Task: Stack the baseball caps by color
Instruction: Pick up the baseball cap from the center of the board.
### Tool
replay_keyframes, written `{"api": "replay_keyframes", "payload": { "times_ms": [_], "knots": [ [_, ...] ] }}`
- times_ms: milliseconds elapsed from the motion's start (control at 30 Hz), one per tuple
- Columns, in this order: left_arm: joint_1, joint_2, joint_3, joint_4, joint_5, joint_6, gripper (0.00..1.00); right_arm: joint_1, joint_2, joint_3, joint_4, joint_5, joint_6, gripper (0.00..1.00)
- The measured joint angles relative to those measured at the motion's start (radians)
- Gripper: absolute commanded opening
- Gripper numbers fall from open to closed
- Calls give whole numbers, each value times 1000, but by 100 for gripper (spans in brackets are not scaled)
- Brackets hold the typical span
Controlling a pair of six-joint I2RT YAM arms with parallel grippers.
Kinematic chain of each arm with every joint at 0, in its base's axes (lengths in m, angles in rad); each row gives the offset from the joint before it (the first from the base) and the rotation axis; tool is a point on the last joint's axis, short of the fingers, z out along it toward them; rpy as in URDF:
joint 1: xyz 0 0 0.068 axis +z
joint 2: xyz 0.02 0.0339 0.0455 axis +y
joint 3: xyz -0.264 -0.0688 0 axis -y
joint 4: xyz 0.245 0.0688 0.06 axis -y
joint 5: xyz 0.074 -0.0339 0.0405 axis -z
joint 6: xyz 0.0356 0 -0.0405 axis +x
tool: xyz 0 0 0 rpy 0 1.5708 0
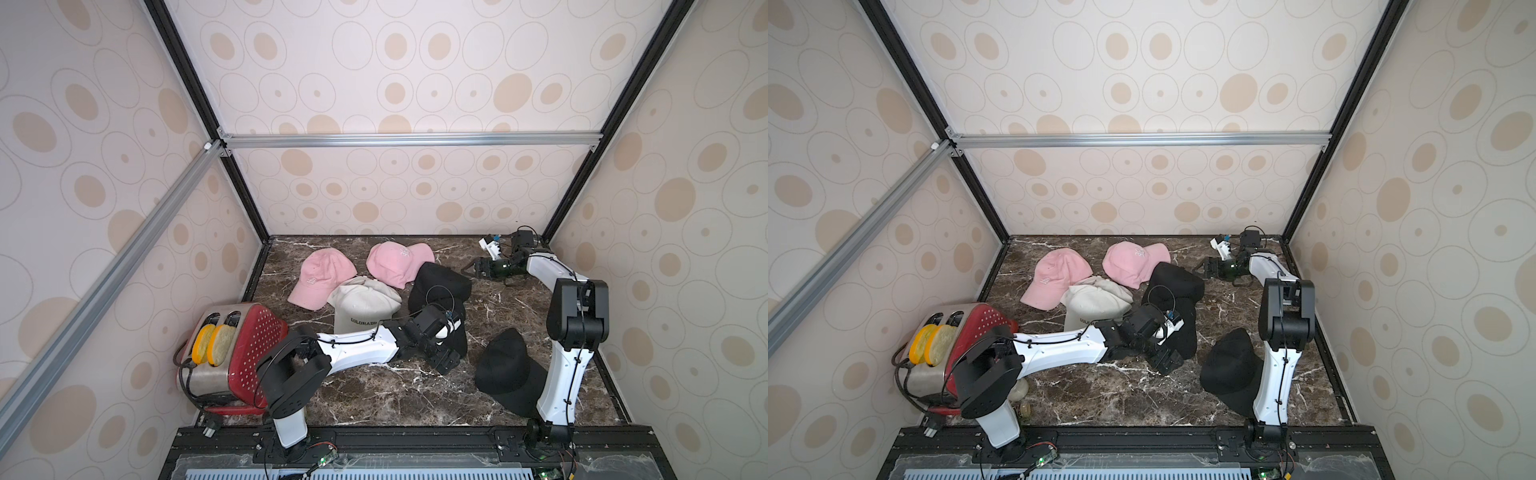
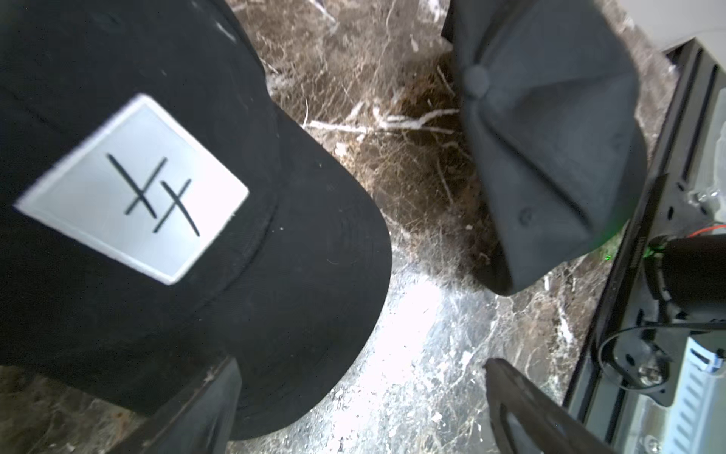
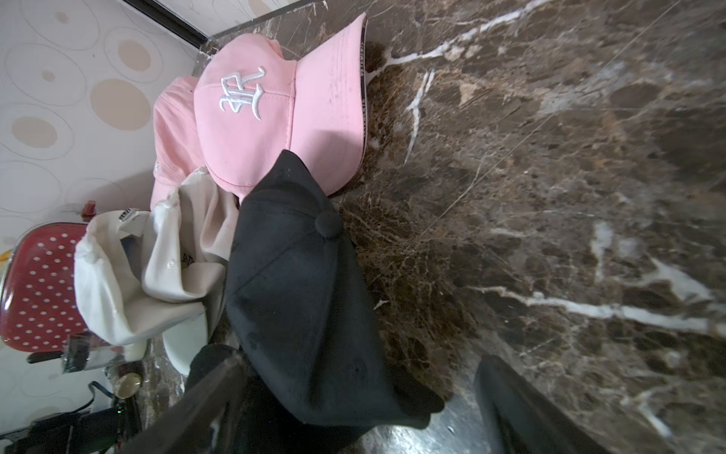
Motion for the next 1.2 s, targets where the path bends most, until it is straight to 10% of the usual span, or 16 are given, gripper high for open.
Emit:
{"api": "replay_keyframes", "payload": {
  "times_ms": [600,1200],
  "knots": [
    [5,0,-69,0,13,42,99,46,122,116,-121,-83,-9,86],
    [85,-4,-170,71,-6,34,99,45,147,177,-217,-183,-56,45]
  ]
}}
